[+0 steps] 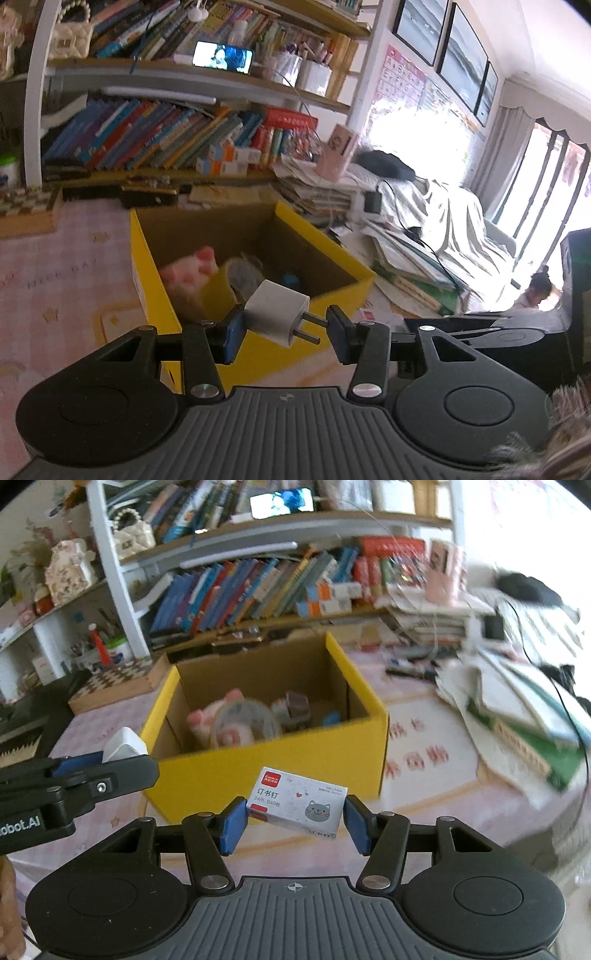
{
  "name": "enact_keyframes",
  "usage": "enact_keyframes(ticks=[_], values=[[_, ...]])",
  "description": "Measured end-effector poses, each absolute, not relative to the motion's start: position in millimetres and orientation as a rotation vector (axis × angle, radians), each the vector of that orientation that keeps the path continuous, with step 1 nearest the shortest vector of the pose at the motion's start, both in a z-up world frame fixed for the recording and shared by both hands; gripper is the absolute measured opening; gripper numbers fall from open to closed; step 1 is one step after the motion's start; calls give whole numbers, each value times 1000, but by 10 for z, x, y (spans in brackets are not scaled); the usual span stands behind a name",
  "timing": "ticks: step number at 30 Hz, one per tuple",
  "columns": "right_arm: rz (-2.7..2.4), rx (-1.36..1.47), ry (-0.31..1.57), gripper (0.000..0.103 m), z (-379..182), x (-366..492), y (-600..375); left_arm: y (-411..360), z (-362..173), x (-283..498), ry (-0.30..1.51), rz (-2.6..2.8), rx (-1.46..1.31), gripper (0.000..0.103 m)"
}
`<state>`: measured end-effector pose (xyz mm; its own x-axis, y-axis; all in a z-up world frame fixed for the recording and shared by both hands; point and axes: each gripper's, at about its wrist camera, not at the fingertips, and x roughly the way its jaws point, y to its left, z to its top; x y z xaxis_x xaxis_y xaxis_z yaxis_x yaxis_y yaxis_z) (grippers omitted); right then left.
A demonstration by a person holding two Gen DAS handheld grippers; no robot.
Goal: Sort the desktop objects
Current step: 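Lower both tools into the yellow box and open them to release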
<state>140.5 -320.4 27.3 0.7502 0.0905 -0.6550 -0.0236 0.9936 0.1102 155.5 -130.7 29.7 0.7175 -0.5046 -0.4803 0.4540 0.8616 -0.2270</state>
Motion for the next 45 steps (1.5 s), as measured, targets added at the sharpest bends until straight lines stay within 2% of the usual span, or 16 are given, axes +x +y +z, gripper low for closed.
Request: enact_keyframes(ticks=[12, 21, 29, 36, 45], values=[[218, -208, 677, 57, 314, 2231, -3253, -1724, 282, 2204, 556, -476, 24, 44], [373, -549, 736, 57, 63, 2865, -3099, -2046, 108, 2708, 621, -444, 148, 44], [594, -873, 788, 57, -181, 3071, -2908, -2233, -66, 2867, 703, -475, 262, 44], [638, -878, 877, 57, -405, 3262, -2886, -2206, -184, 2881, 763, -465, 236, 44], [641, -851, 885, 58, -457, 3297, -2872, -2144, -100, 2767, 710, -446, 180, 46]])
